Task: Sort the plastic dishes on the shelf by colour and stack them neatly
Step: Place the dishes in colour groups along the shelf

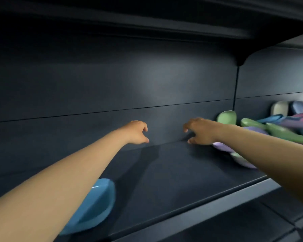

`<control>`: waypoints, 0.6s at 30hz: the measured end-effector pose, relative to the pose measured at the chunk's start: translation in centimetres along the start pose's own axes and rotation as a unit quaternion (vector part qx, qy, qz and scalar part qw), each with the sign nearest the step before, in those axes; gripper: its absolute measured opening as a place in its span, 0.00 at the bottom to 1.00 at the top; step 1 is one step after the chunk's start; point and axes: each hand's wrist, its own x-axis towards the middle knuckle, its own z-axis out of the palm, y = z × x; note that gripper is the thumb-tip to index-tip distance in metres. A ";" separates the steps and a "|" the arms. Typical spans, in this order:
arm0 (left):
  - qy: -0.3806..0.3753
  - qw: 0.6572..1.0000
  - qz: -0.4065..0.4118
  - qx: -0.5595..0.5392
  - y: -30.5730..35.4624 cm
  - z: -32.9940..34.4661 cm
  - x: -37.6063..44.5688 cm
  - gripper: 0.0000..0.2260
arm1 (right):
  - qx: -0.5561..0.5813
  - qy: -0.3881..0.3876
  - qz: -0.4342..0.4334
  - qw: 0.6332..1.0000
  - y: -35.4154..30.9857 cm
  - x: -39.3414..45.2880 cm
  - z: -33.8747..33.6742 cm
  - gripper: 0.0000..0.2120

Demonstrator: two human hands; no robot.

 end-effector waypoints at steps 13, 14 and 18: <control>-0.040 0.987 -0.115 -0.107 16.5 9.8 18.2 0.13 | 0.061 -0.090 0.051 0.993 30.1 2.1 4.9 0.20; -0.036 0.985 -0.125 -0.116 17.0 10.6 19.0 0.08 | 0.070 -0.101 0.048 0.991 31.4 2.4 5.5 0.20; -0.039 0.970 -0.173 -0.165 18.4 13.3 21.8 0.17 | 0.108 -0.123 0.036 0.986 35.1 3.9 7.9 0.19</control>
